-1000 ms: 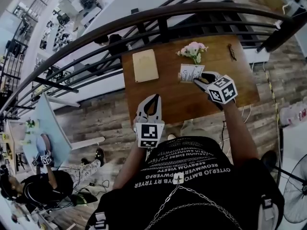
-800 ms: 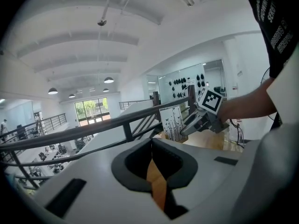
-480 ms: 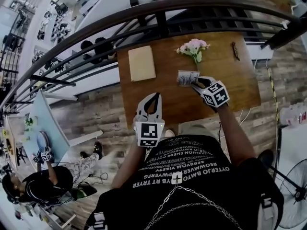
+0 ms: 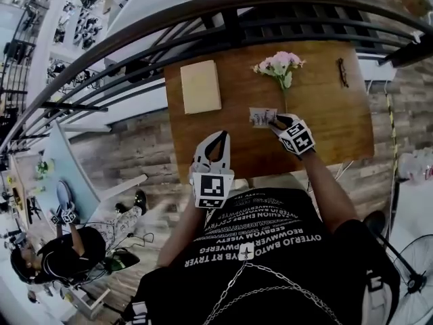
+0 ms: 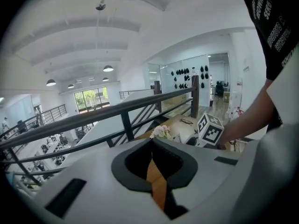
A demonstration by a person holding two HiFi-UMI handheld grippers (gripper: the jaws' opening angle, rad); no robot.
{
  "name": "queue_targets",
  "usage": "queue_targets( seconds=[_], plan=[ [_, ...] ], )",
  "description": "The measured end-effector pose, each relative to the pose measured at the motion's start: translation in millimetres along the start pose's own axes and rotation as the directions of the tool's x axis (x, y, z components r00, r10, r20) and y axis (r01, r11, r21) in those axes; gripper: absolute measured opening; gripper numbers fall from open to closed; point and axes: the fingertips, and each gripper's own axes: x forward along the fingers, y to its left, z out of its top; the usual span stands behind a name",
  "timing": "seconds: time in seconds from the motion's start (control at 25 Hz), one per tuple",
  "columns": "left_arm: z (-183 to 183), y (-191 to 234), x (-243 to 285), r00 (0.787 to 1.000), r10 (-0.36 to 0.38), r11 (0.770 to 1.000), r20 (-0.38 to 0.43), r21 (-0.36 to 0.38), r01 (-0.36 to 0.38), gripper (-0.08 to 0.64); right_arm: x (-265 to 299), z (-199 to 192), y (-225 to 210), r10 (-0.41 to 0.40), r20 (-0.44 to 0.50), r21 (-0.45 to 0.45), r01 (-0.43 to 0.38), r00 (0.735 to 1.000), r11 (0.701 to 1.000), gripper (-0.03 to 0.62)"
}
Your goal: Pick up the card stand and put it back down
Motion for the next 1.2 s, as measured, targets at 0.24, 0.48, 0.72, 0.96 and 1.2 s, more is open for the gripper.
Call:
queue_targets(
  seconds=[0.24, 0.48, 0.72, 0.96, 1.2],
  plan=[
    [-16.7, 17.8, 9.7, 0.999, 0.015, 0.999, -0.044, -0.037, -0.017, 0.028, 32.8, -17.0, -1.6, 0.015, -0.039, 0.024, -0.014, 0.999, 1.000, 0.161],
    [-17.7, 27.4, 14.0, 0.999, 0.026, 0.998, -0.046, -0.061, -0.029, 0.028, 47.6, -25.9, 2.0, 0.020, -0.064, -0.016, -0.021, 0.998, 1.000, 0.162],
    [-17.4, 27.3, 21.1, 0.999, 0.020, 0.998, -0.048, -0.058, -0.023, 0.028, 58.3, -37.8, 2.3, 0.025, -0.084, -0.070, -0.031, 0.996, 0.997, 0.175],
    [-7.1, 16.8, 19.9, 1.000, -0.001, 0.999, -0.021, -0.033, 0.000, 0.028, 42.3, -42.4, -6.8, -0.017, -0.077, -0.027, 0.015, 0.997, 1.000, 0.215],
    [-1.1, 0.4, 1.0, 0.999, -0.033, 0.999, 0.025, -0.001, 0.033, 0.028, -17.9, -16.1, -2.4, -0.152, 0.052, -0.056, 0.155, 0.987, 0.986, 0.118]
  ],
)
